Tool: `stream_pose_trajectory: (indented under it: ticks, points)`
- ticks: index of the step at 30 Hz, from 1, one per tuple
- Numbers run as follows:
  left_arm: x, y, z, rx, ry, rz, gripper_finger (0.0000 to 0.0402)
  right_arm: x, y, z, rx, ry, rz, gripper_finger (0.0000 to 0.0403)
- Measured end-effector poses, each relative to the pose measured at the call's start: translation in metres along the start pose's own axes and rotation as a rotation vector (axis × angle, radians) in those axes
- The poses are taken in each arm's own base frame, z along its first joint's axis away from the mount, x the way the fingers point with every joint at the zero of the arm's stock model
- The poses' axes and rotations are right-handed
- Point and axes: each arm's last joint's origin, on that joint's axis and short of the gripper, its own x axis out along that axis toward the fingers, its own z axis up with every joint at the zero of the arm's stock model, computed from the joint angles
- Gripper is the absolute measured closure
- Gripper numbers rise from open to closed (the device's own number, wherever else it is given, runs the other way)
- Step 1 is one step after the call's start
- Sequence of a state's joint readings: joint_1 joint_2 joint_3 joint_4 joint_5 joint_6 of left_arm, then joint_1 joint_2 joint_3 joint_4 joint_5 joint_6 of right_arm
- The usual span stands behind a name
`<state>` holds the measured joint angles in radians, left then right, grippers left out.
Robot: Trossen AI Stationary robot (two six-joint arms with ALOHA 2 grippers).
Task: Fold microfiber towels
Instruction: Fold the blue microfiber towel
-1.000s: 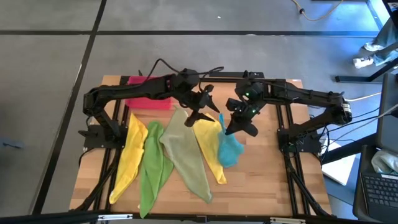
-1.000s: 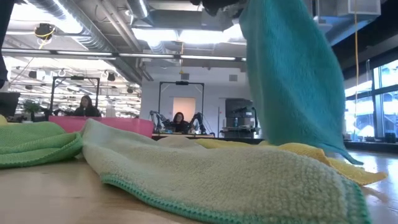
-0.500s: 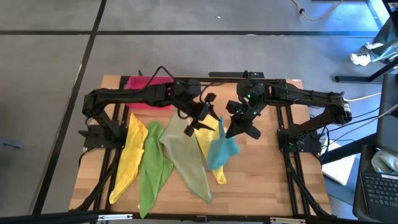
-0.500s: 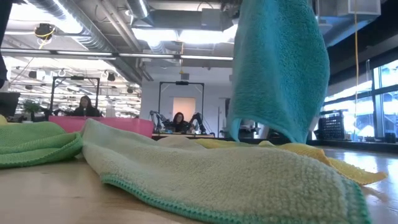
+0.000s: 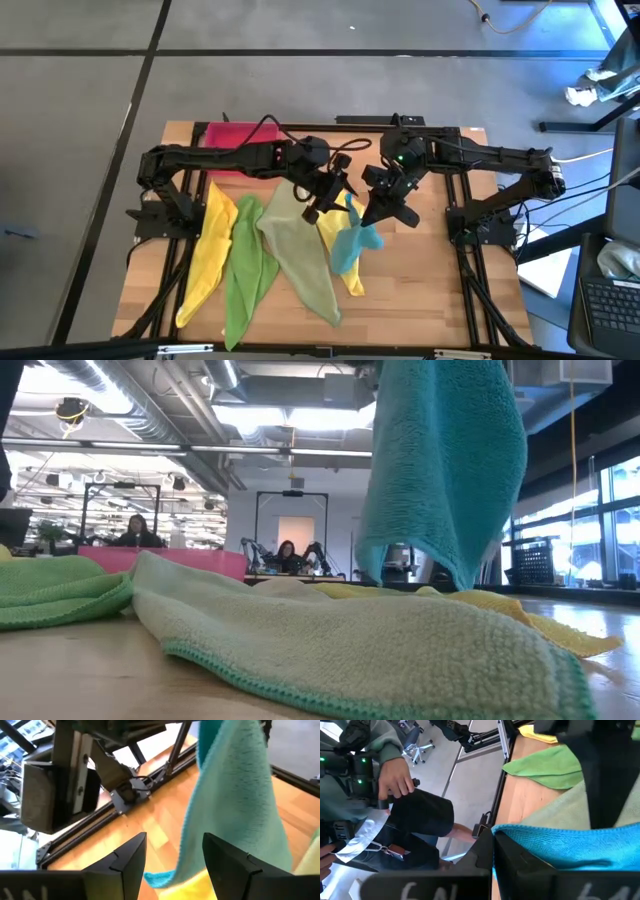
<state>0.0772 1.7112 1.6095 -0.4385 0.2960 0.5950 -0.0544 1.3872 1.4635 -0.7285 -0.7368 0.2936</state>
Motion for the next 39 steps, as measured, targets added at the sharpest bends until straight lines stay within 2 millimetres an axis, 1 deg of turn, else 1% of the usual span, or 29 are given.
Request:
stream_pose_trajectory:
  ticks: [2,4,7,10,15,16,19,24,31,35,39]
  points:
    - [0.002,-0.001,-0.002,-0.027,0.022,-0.006,0.0217,0.000,0.000,0.000,0.003,0.002,-0.002,0.0396]
    - [0.002,-0.003,-0.002,-0.034,0.047,0.024,0.0223,0.000,0.000,-0.001,0.000,0.005,-0.003,0.0396]
    - [0.002,-0.007,-0.003,-0.039,0.096,0.034,0.0245,0.000,0.000,-0.001,-0.006,0.005,-0.002,0.0396]
    - [0.004,-0.010,-0.001,-0.035,0.102,0.037,0.0286,0.000,0.000,0.000,-0.012,-0.001,0.002,0.0396]
    - [0.006,-0.019,0.002,-0.051,0.137,0.048,0.0380,0.000,0.000,0.000,-0.022,0.006,0.015,0.0396]
    - [0.006,-0.021,0.002,-0.057,0.154,0.048,0.0390,0.000,0.000,-0.001,-0.027,0.009,0.014,0.0396]
    - [0.001,-0.022,0.005,-0.074,0.200,0.052,0.0396,0.000,0.000,-0.001,-0.027,0.015,0.012,0.0396]
    - [-0.014,-0.015,0.019,-0.073,0.235,0.098,0.0401,0.000,-0.001,-0.004,-0.020,0.034,-0.003,0.0396]
    - [-0.048,0.001,0.042,-0.097,0.232,0.118,0.0401,0.000,-0.005,-0.004,-0.056,0.016,-0.133,0.0396]
    - [-0.064,0.002,0.051,-0.101,0.250,0.100,0.0401,-0.001,-0.008,-0.002,-0.092,-0.019,-0.240,0.0391]
    - [-0.073,0.002,0.055,-0.105,0.277,0.089,0.0401,-0.002,-0.010,-0.001,-0.142,-0.035,-0.323,0.0390]
